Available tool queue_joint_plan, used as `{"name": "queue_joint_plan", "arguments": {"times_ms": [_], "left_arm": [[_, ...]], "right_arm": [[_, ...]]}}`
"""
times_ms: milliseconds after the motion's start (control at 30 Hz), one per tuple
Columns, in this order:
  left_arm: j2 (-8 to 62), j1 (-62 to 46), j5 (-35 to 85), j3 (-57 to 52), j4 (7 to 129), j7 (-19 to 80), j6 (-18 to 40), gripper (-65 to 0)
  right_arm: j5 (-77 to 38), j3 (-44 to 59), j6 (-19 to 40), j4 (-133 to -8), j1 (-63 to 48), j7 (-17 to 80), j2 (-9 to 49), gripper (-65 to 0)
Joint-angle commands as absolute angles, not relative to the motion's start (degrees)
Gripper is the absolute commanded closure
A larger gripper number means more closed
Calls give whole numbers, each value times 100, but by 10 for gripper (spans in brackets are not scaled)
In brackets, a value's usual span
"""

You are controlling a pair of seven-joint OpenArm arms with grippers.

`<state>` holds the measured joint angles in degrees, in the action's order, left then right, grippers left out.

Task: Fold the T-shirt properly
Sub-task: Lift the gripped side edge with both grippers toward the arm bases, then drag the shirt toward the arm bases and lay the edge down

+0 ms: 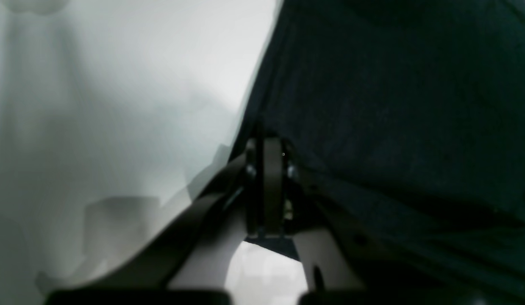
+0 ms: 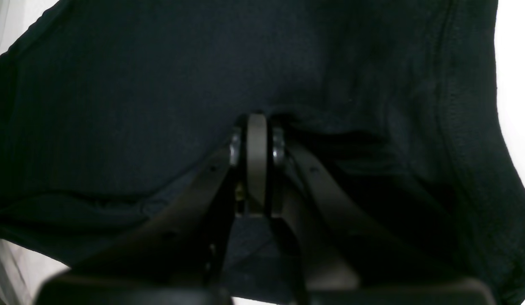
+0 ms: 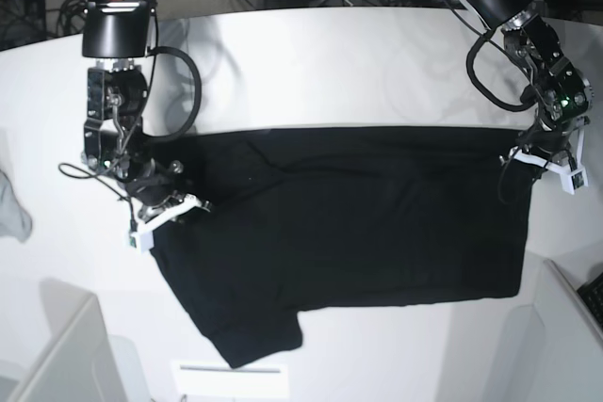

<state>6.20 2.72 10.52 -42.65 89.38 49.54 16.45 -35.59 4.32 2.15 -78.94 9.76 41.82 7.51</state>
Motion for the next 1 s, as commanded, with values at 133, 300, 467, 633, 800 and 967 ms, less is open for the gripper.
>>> {"name": "queue_joint_plan", "arguments": {"times_ms": [133,300,467,633,800,967], "left_arm": [[716,356,1077,-4303,9033,4813,1657,-102],[716,391,1130,-4277,9033,4796,1657,-393],[708,356,1147,-4365,9200,4796,1675,-551],[664,-286,2273,-5200,9692,4796,2018,-550],[708,-1244,3538,-5552,9745,4796,2229,-550],[699,-1727,3653,-5578,9745,4787,2246,-550]], "right_arm": [[-3626,558,242,-7996,1024,4066,796,-128],[-3626,989,180,-8066,927,4040,778,-273],[-3626,1235,-804,-9138,198,3653,743,-266],[-3644,1253,-1613,-10316,-901,2949,541,-282],[-3653,1297,-1859,-10580,-1622,2923,171,-378],[-3644,1297,-1859,-10026,-1745,2738,-57,-389]]}}
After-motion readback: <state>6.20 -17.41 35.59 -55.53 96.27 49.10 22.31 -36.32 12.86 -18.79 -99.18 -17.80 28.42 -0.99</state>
